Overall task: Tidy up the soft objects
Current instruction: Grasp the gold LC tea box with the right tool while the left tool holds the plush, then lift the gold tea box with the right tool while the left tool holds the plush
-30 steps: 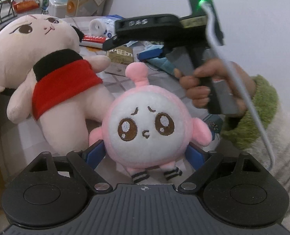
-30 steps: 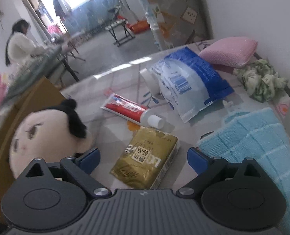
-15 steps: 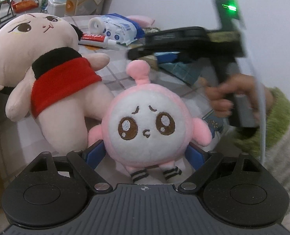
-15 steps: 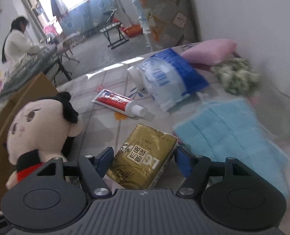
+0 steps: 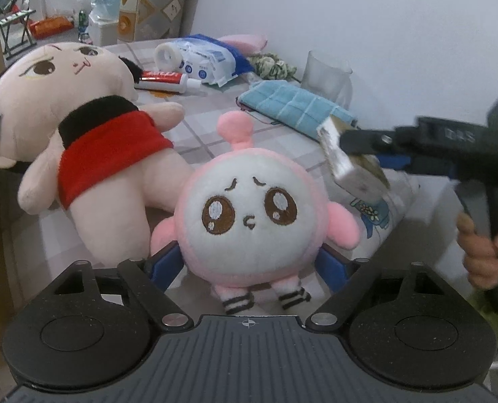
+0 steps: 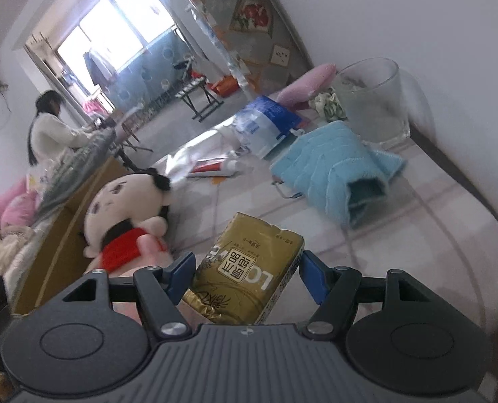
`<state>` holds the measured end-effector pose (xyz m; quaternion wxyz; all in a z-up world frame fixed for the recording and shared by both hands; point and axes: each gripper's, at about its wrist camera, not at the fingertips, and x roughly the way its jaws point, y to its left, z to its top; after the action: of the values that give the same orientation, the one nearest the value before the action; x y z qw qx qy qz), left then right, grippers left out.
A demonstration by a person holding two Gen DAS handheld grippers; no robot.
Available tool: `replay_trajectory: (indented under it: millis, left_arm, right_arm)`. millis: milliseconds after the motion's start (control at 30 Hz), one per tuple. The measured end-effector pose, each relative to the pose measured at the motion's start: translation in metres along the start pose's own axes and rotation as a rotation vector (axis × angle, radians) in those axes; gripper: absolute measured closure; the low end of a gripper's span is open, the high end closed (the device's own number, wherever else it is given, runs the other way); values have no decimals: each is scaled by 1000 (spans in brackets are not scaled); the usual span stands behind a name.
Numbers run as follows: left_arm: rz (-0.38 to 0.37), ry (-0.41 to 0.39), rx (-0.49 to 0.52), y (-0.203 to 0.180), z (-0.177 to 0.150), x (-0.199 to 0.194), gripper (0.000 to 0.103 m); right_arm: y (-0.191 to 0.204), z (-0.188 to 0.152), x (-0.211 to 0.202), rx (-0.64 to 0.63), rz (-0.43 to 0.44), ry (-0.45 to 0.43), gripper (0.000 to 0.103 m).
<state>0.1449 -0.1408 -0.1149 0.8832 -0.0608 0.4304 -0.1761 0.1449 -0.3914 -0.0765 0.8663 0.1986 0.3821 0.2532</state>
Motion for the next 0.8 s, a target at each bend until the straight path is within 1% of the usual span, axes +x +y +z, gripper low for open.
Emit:
replay_trajectory:
  millis: [167, 300, 400, 467, 533, 600, 700, 800]
  left_arm:
    - [2, -28, -1, -2, -4, -19, 22]
    - [-17, -83, -16, -1, -7, -45, 23]
    - [-39, -121, -47, 4, -9, -60, 24]
    - [-42, -139, -62, 8, -10, -67, 25]
    - [-34, -142, -55, 10, -13, -67, 26]
    - [-34, -122, -62, 14, -17, -60, 26]
    - [-63, -137, -93, 23, -22, -63, 26]
    - [-64, -121, -90, 25, -22, -61, 26]
  right_arm:
    - [18, -14, -23, -5, 49, -32, 55]
    - [42, -17, -40, -35, 98, -70, 55]
    - [60, -19, -46, -62, 126, -86, 55]
    - [72, -23, -43, -85, 125, -90, 55]
    - [77, -29, -34, -80, 124, -68, 55]
    - [78, -36, -23, -59, 124, -35, 55]
    - [76, -45, -8, -20, 127, 12, 56]
    - [69, -47, -7, 20, 145, 17, 56]
